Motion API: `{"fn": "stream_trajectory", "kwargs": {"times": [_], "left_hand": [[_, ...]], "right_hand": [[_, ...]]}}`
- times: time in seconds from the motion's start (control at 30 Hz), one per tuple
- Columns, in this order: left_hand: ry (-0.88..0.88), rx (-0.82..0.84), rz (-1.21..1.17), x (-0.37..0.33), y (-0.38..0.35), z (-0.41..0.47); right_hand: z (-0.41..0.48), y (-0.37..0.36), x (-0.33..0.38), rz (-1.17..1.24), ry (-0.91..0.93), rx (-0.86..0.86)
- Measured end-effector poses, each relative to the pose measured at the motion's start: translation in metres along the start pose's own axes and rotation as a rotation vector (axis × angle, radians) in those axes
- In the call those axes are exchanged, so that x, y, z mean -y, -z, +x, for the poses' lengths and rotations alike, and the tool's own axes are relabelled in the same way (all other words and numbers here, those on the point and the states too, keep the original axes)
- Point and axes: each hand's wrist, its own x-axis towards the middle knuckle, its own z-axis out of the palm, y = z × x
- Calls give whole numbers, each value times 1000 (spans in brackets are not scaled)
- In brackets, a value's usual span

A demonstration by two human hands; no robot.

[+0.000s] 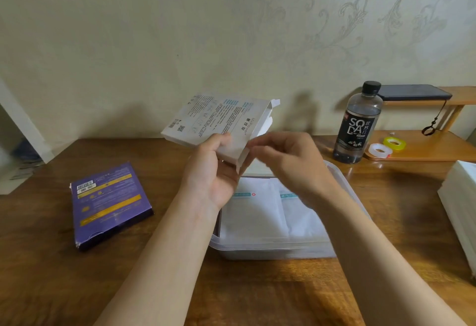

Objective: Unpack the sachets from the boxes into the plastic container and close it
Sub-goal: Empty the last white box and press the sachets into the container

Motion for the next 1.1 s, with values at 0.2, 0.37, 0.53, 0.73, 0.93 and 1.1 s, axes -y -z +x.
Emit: {"fn": "stream_trajectory", "kwargs": {"times": [0.2, 0.37, 0.53, 0.73, 0.93, 1.1], "left_hand": [[59, 102, 94, 8, -1, -3], [97, 105, 148, 12, -2, -2], [86, 108, 173, 18, -5, -4], [-40, 74, 275, 27, -14, -10], [-67, -68, 296, 29, -13, -8], [-118, -125, 258, 21, -11, -5]], "right_hand": [[8, 12, -3, 332, -245, -67], [7, 14, 0, 427, -326, -6], [10, 13, -7, 527, -374, -61], [11, 11, -10, 573, -359, -149], [10, 7, -10, 521, -378, -161], [9, 6, -8, 522, -387, -101]]}}
